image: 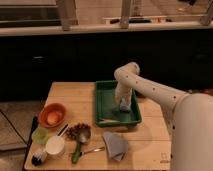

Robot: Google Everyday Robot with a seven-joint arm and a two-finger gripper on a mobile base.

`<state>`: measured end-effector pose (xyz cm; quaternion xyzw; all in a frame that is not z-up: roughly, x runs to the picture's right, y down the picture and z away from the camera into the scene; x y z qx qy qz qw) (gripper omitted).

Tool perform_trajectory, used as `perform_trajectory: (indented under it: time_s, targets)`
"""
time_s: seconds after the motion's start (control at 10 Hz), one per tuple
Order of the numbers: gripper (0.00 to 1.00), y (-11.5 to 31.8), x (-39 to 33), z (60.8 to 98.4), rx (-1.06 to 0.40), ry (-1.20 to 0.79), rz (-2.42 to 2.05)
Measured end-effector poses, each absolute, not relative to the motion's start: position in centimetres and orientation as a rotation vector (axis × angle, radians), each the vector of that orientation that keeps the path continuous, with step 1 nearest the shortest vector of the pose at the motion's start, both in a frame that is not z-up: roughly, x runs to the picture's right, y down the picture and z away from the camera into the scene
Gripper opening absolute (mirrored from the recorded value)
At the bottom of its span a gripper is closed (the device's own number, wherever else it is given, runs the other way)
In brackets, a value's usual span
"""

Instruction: Place sponge in table surface

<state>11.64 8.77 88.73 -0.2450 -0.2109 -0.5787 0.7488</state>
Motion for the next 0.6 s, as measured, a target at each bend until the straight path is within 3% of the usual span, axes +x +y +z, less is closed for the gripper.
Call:
perform_trajectory:
  time_s: [0.6]
  targets:
    - [0.8, 8.0, 12.7, 89.0, -0.554, -0.454, -1.254]
